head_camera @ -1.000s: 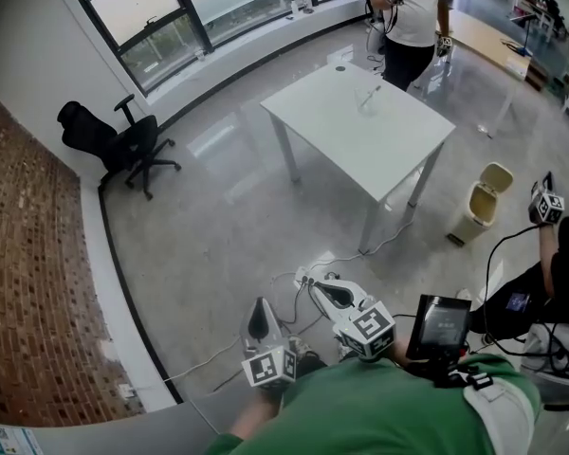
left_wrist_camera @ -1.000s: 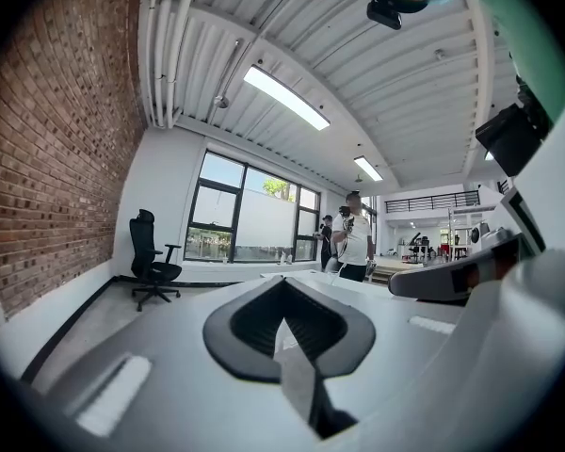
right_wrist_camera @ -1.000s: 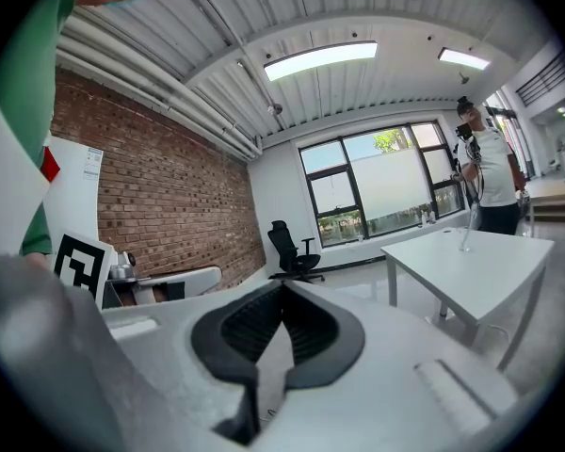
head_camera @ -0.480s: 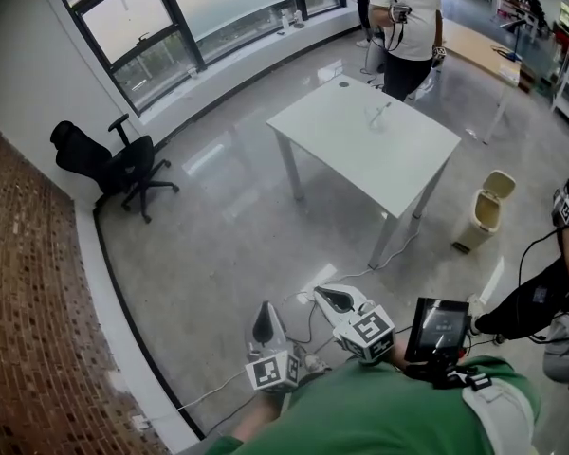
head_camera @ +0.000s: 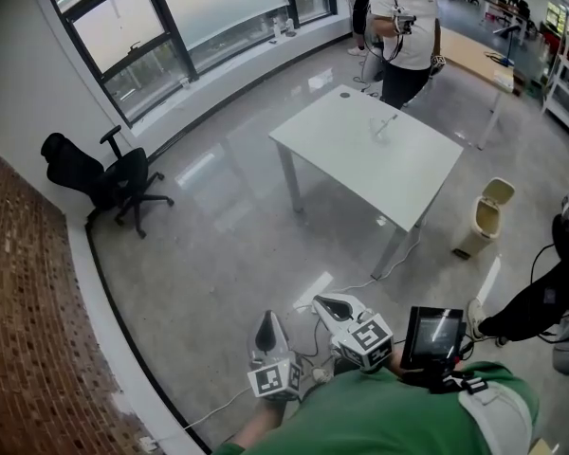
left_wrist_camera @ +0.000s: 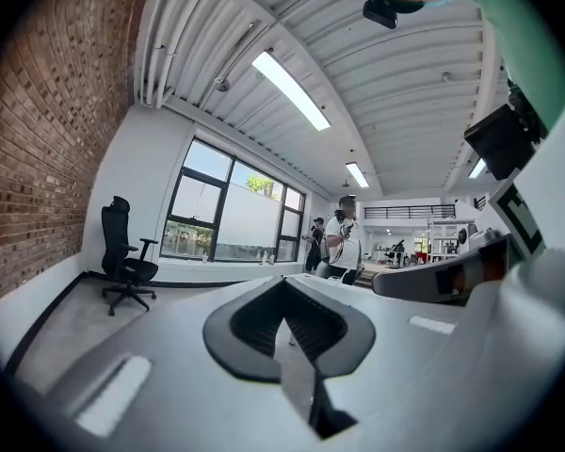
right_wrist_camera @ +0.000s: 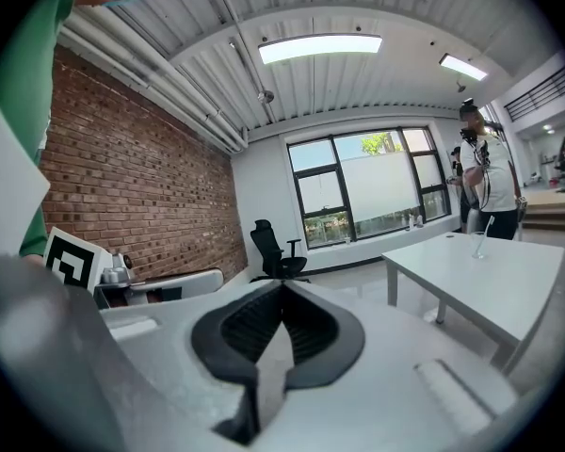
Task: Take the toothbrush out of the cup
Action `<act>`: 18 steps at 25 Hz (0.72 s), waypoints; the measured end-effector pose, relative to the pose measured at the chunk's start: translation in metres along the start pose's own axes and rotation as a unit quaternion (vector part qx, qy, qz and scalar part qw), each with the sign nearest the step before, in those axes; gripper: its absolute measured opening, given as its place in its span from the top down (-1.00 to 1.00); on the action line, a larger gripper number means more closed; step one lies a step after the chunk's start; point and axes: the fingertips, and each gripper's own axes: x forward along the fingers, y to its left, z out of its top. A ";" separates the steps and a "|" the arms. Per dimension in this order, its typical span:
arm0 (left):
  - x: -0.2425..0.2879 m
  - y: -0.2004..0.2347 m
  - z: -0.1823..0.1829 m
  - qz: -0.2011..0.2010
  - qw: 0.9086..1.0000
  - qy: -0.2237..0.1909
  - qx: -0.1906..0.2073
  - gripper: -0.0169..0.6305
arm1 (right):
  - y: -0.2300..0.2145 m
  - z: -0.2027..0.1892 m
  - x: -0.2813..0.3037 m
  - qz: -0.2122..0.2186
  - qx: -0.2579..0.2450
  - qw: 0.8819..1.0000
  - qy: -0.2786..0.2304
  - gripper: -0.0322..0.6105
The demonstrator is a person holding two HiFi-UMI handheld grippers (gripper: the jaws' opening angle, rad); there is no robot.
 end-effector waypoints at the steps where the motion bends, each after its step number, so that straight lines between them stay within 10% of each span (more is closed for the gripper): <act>1: 0.006 0.001 0.001 -0.003 1.000 -0.001 0.001 0.93 | -0.003 0.003 0.005 -0.001 0.000 1.000 -0.001 0.89; 18: 0.164 -0.020 0.026 -0.072 0.997 -0.006 0.024 0.93 | -0.121 0.058 0.071 -0.061 0.010 0.998 -0.025 0.89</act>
